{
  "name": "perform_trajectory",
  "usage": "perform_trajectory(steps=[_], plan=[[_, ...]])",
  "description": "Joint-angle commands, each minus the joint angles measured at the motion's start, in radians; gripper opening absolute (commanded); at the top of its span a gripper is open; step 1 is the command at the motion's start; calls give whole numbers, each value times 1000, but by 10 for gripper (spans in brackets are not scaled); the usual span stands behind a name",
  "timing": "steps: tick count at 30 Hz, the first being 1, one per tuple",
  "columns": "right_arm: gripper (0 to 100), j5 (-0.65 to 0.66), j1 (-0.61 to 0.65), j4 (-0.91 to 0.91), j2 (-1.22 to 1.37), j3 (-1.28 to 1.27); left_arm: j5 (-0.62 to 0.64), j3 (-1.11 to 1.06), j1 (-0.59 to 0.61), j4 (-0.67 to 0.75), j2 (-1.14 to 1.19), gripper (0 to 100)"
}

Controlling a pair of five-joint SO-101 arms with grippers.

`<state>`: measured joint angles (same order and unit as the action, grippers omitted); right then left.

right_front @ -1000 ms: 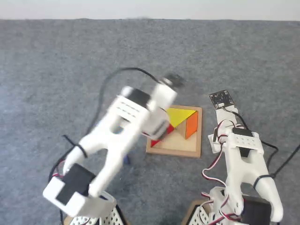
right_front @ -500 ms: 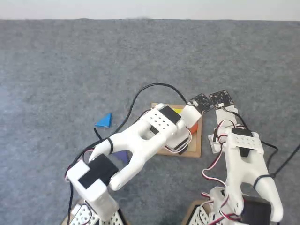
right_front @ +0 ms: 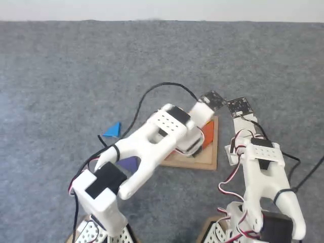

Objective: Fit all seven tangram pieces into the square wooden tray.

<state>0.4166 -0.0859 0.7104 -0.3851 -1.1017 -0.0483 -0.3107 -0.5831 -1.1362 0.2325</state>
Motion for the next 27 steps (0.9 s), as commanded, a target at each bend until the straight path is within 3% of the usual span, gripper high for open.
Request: perform_trajectory(steps=[1, 10, 13, 21, 27], plan=[[8, 11, -5, -13, 1, 52, -25, 45, 23, 14, -9, 222], [8, 11, -5, -13, 1, 52, -17, 53, 34, -3, -20, 258], [8, 12, -5, -13, 1, 52, -17, 94, 89, -48, -41, 258], [8, 12, -5, -13, 1, 52, -41, 143, 483, -190, -201, 258], [8, 14, -4, -13, 1, 52, -259, 70, 760, -273, -210, 258]])
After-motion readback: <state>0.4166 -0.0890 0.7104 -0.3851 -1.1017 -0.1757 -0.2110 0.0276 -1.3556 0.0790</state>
